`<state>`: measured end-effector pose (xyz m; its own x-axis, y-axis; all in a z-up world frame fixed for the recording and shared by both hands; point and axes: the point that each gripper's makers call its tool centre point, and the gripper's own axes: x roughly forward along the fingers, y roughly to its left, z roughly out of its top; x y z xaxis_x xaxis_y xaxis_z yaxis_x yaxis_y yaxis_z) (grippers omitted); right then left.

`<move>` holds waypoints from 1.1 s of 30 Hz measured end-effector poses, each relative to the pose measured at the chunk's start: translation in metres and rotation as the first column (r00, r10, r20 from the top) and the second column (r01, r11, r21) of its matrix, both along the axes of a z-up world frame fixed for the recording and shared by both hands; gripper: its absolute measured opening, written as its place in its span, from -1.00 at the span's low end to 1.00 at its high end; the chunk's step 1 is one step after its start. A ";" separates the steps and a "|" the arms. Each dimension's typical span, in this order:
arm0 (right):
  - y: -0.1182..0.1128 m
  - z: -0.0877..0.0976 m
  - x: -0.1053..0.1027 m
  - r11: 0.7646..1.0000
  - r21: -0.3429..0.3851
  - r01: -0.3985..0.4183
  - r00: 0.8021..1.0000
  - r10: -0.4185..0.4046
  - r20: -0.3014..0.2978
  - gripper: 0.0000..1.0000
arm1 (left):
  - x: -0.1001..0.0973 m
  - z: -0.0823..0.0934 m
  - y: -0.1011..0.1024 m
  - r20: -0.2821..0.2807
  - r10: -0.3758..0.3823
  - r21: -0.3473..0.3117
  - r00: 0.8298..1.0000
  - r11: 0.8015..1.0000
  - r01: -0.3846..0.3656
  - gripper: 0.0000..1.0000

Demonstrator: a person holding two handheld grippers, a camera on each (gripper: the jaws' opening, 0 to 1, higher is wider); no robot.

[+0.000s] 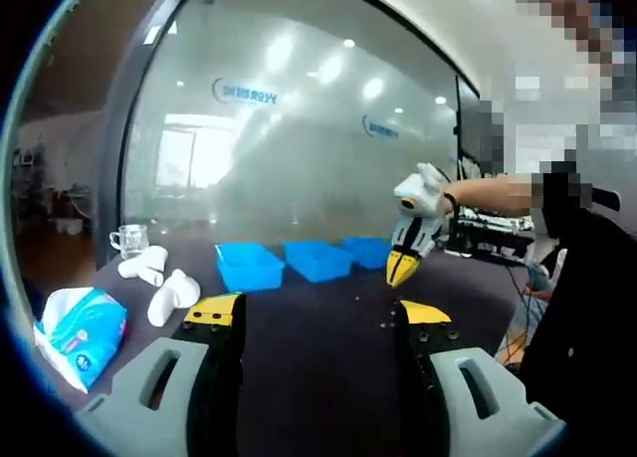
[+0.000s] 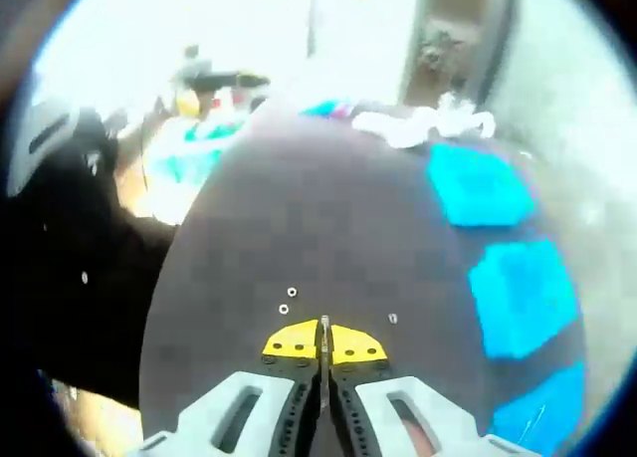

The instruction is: Sort the screws, nuts, and washers into the corresponding bins

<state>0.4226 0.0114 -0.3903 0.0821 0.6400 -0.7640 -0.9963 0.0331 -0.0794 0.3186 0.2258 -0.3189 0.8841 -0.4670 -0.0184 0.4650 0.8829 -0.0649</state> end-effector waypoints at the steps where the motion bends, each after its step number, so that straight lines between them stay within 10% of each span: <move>1: -0.006 0.003 0.002 0.999 0.030 0.029 0.999 -0.029 0.019 -1.00 | 0.001 0.001 -0.002 0.002 -0.006 0.001 1.000 1.000 0.006 0.20; 6: -0.041 0.011 0.005 0.973 0.141 0.184 0.981 -0.191 0.042 -1.00 | 0.006 0.005 -0.009 0.010 -0.034 0.013 0.999 0.999 0.033 0.20; 12: -0.090 0.033 0.008 0.864 0.334 0.378 0.907 -0.418 0.054 -1.00 | 0.010 0.011 -0.014 0.026 -0.051 0.022 0.998 0.998 0.051 0.20; 22: -0.166 0.071 -0.003 0.634 0.583 0.509 0.749 -0.659 0.062 -1.00 | 0.012 0.019 -0.025 0.040 -0.070 0.038 0.997 0.997 0.069 0.20; 33: -0.204 0.082 -0.017 0.458 0.680 0.573 0.562 -0.823 0.082 -1.00 | 0.013 0.018 -0.027 0.045 -0.066 0.036 0.997 0.997 0.065 0.19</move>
